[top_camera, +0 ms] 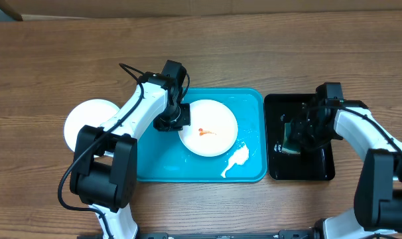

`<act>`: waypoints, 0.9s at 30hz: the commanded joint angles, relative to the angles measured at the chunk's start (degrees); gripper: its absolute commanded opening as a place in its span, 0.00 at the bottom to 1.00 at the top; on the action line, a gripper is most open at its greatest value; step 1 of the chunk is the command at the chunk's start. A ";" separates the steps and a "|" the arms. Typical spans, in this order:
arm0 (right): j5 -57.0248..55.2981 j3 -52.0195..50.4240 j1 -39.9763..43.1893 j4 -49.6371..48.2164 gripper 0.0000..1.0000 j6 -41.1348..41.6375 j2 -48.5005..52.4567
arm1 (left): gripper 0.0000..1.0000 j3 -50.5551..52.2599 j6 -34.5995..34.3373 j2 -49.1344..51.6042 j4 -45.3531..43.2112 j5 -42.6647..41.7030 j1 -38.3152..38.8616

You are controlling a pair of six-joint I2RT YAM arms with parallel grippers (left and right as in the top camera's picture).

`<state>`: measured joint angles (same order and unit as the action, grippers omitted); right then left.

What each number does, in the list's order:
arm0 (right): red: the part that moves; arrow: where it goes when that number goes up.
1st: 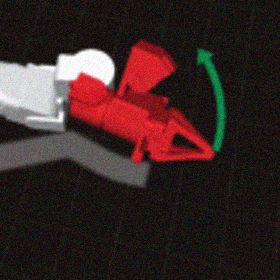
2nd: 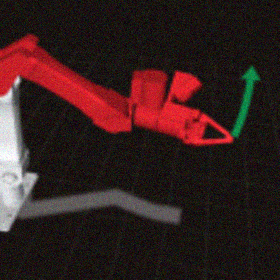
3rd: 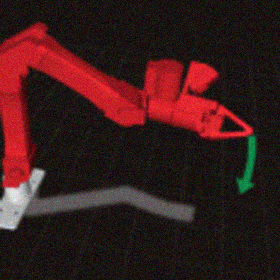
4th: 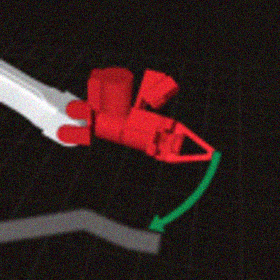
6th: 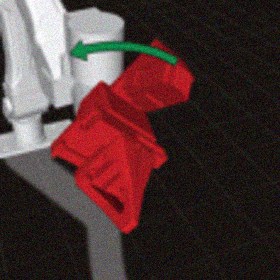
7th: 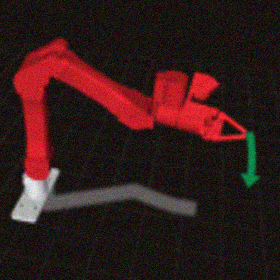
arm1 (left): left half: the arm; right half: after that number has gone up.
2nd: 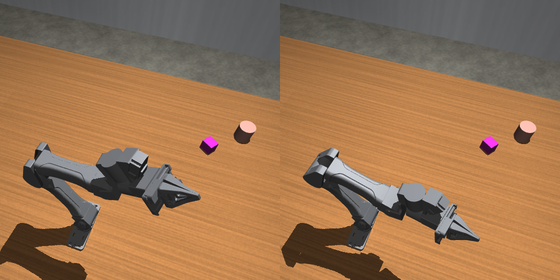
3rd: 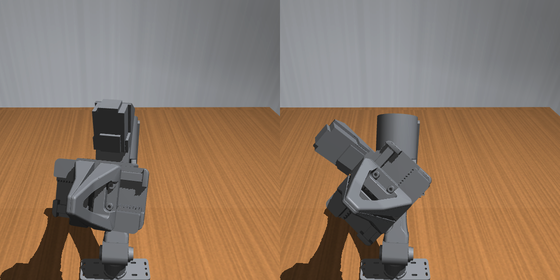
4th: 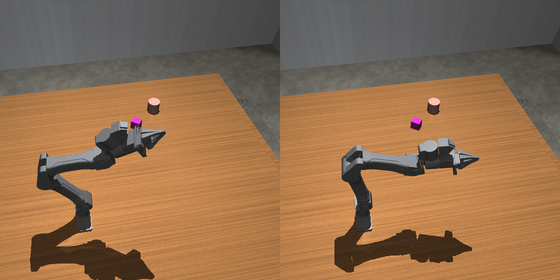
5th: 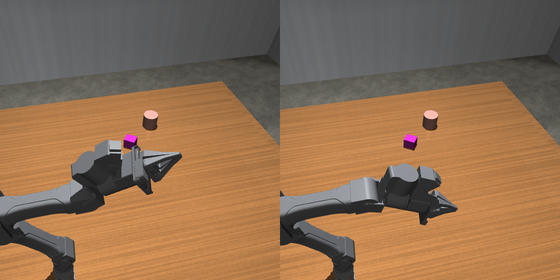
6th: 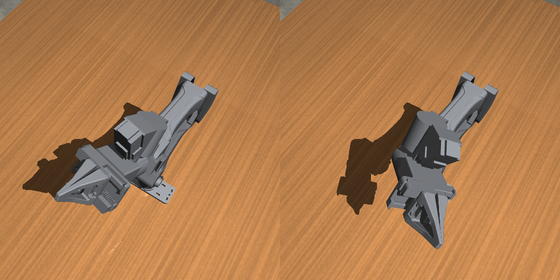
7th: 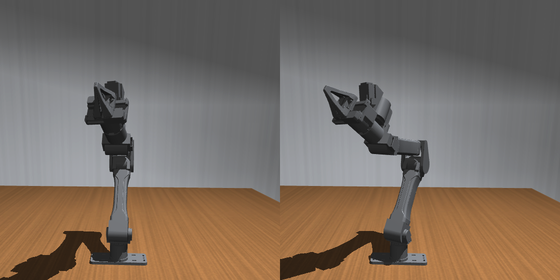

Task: Clean dirty plates on tray and stack at the side
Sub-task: 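Pick up the green sponge from the black tray with right gripper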

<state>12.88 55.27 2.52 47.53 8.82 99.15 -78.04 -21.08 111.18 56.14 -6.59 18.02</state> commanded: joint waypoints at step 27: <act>-2.14 -3.67 -0.31 -5.05 0.04 2.62 -3.82 | 0.04 0.50 -0.83 1.03 0.15 0.59 0.39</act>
<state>11.14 56.05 2.52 44.23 10.55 95.61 -78.02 -21.08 111.18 56.12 -6.59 18.02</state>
